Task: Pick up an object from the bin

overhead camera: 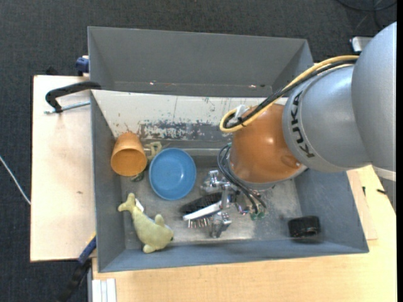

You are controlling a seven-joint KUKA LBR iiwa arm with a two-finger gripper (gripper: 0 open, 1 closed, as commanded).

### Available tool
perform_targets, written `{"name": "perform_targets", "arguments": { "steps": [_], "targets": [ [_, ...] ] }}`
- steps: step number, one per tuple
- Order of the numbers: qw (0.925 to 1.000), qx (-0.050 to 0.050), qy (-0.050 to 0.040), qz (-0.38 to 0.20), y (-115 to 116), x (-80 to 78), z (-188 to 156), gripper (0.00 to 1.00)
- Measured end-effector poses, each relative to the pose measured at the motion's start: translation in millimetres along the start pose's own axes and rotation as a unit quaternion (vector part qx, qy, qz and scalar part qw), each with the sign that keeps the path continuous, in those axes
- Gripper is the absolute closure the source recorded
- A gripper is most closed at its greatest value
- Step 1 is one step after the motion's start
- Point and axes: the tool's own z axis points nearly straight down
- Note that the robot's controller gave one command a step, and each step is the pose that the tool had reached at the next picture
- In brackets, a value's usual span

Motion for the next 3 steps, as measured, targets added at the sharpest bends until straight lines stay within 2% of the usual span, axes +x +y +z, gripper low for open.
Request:
{"name": "perform_targets", "arguments": {
  "steps": [1,2,3],
  "targets": [
    [1.0000,0.000,0.0001,0.001,1,-0.9,-1,0.00],
    [1.0000,0.000,-0.0020,0.001,0,-2.4,-2,1.00],
    [1.0000,0.000,-0.0035,0.001,1,-5.2,-114,1.00]
  ]
}}
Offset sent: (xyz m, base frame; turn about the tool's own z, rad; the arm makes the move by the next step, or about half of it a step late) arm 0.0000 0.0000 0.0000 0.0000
